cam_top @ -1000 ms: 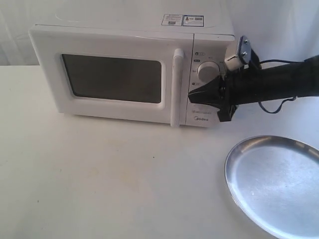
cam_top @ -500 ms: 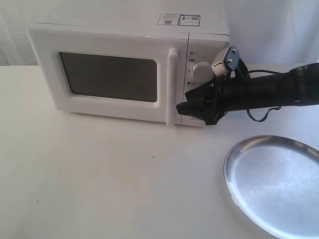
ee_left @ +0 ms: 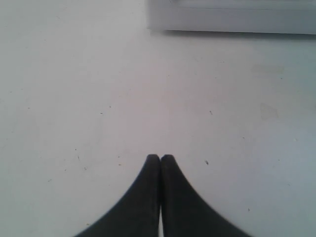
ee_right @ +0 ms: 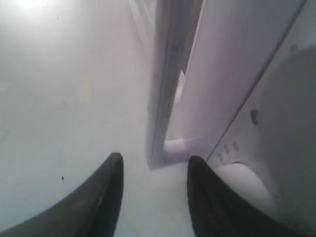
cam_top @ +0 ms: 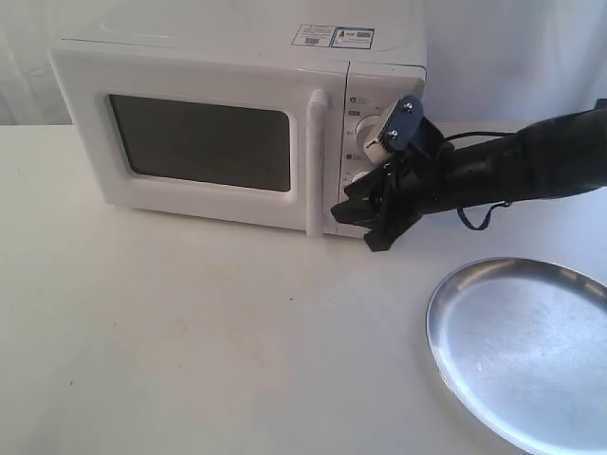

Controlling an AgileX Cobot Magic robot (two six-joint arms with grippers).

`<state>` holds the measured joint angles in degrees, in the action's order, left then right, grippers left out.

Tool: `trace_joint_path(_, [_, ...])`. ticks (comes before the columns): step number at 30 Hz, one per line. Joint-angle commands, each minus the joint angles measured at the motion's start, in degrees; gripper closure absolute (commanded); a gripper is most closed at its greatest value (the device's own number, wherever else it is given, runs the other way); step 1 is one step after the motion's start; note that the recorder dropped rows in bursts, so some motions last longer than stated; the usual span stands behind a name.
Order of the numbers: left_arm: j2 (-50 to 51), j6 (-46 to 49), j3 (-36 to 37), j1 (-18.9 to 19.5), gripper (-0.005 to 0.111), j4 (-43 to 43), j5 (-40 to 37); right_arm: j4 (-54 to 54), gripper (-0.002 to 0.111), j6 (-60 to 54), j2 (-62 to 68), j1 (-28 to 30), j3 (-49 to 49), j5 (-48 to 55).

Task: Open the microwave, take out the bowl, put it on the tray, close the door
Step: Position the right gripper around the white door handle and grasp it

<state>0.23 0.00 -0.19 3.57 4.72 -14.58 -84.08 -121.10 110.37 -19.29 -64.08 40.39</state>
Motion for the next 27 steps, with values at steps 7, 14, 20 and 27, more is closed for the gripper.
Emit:
trace_joint_path(7, [-0.23,0.00,0.19,-0.30,0.107,0.41,0.09,4.01,0.067,-1.13,1.65,-1.16,-0.53,-22.72])
trace_joint_path(14, [-0.23,0.00,0.19,-0.30,0.107,0.41,0.09,4.87,0.067,-1.13,1.65,-1.16,-0.53,-34.15])
trace_joint_path(20, [-0.23,0.00,0.19,-0.30,0.107,0.41,0.09,7.05,0.067,-1.13,1.24,-0.38,-0.98,-40.39])
trace_joint_path(27, [-0.23,0.00,0.19,-0.30,0.107,0.41,0.09,8.23,0.067,-1.13,-3.26,0.45,-0.71,-11.87])
